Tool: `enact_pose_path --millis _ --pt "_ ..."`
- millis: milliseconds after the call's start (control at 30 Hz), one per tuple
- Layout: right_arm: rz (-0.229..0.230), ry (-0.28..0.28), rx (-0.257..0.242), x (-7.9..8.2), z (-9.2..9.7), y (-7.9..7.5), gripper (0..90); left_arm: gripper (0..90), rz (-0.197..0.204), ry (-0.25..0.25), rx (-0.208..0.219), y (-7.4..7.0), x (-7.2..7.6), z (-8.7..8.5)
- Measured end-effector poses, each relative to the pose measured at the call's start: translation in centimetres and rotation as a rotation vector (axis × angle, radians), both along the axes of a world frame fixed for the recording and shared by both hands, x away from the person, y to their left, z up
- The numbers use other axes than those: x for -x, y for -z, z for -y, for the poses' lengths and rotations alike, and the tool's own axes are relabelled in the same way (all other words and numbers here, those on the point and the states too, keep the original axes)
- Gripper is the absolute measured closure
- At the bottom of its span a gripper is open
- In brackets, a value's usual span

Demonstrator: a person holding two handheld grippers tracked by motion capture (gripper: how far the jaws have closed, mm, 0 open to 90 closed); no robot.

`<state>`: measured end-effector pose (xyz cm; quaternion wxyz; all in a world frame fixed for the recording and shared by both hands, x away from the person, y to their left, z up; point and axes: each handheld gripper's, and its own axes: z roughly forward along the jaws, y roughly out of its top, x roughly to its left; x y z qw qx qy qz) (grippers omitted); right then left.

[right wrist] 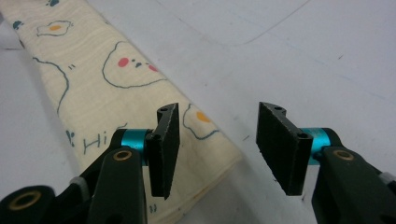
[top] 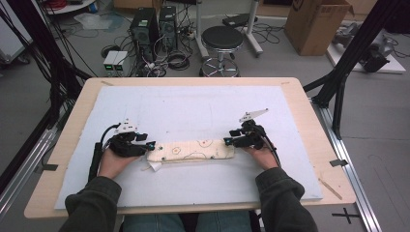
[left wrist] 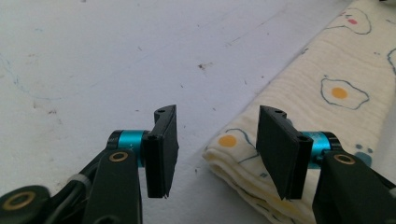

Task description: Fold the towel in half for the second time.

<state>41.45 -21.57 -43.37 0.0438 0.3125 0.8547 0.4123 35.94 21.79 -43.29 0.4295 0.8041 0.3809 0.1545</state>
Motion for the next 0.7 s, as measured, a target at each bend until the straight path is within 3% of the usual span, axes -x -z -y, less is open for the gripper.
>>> enact_pose_path --millis 167,333,533,700 --pt "-0.048 -0.010 0.009 -0.10 -0.07 0.49 54.1 49.3 -0.041 0.017 -0.011 0.35 -0.14 0.06" --pt "-0.046 -0.023 0.019 0.13 -0.30 0.72 61.7 54.1 -0.074 0.043 -0.032 0.73 -0.16 0.31" --pt "-0.051 -0.046 0.018 0.40 -0.40 0.75 73.9 68.8 -0.079 0.084 -0.031 0.89 -0.07 0.57" --pt "-0.039 -0.058 0.029 0.61 -0.46 0.47 79.6 79.3 -0.060 0.084 -0.045 0.66 0.12 0.87"
